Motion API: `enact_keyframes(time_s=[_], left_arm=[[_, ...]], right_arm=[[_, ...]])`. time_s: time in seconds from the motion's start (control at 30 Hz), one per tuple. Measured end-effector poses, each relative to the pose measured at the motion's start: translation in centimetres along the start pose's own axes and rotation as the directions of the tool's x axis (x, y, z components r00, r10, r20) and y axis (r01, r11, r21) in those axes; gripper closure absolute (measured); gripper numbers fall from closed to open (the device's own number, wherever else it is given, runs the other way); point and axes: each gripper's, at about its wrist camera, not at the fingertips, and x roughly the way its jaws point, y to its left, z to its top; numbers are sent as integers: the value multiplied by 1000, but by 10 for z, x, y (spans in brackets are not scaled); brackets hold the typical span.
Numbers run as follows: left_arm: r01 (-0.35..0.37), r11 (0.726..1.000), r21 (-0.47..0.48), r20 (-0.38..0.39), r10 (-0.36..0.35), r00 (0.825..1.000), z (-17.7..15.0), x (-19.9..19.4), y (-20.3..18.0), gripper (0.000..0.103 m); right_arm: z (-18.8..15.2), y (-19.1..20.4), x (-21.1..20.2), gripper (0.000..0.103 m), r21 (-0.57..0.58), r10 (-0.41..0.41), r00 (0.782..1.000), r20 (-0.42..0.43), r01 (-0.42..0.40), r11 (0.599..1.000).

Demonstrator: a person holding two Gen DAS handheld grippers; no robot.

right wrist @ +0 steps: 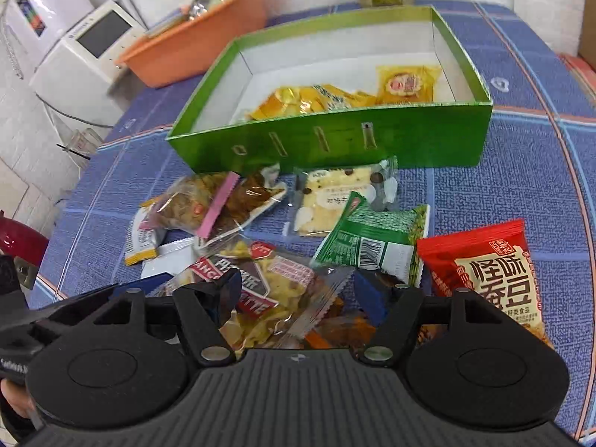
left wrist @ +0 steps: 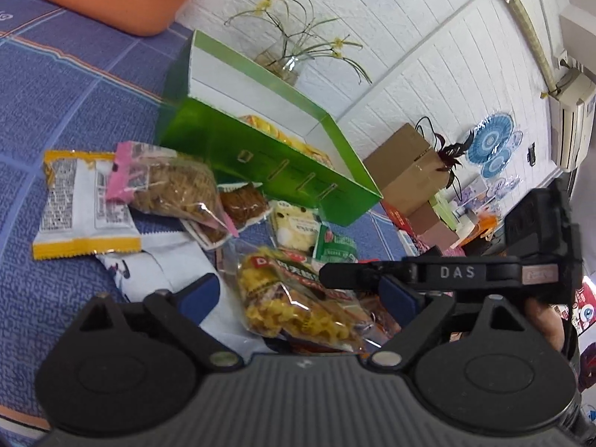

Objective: Organize snacks
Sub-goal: 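Move both tools back to the snack pile, then grasp the clear yellow-snack bag with the right tool while the left tool grasps the Danco bag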

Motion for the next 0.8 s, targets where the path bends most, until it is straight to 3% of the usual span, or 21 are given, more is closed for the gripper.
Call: enact_keyframes(time_s=[0.1,0.2,0.23,0.3,0.37,0.43,0.57,0.63,0.7,0.73,0.77,0.8], left_arm=[[18,1000,-10,9,-18,1000,-1,0,3,14],[60,998,-22,13,-59,998,-4,-1,6,14],[71,997,-25,12,-71,997,-6,-2,6,14],[73,997,-16,11,-73,997,-10,-3,5,20],[66,998,-1,15,-66,998,-13,-4,4,49],[57,998,3,13,-57,998,-15,-2,4,60],[65,998,18,1,-65,998,-16,0,2,74],[77,997,29,-1,-77,997,-17,-1,1,74],[127,992,15,16,-127,992,-16,-4,3,74],[147,989,-4,33,-147,989,-15,-6,6,55],[160,987,-26,63,-158,985,-14,-10,9,30],[176,984,-37,105,-171,980,-14,-14,12,30]], right_arm=[[0,-25,15,0,148,132,990,-37,-126,981],[-16,-43,15,0,251,219,974,61,-227,941],[-21,-48,16,12,272,228,970,79,-241,932],[-30,-52,14,22,270,248,963,107,-268,925],[-37,-51,8,27,238,242,961,135,-268,934],[-44,-45,-4,38,193,230,959,167,-261,946],[-55,-25,-38,43,19,187,943,276,-199,980],[-60,-20,-52,53,-35,209,923,322,-209,977],[-56,-19,-62,55,-52,246,901,358,-244,968],[-52,-17,-65,57,-58,269,889,370,-267,962],[-51,-18,-68,57,-62,302,876,375,-301,952],[-48,-19,-68,58,-55,346,862,370,-352,934]])
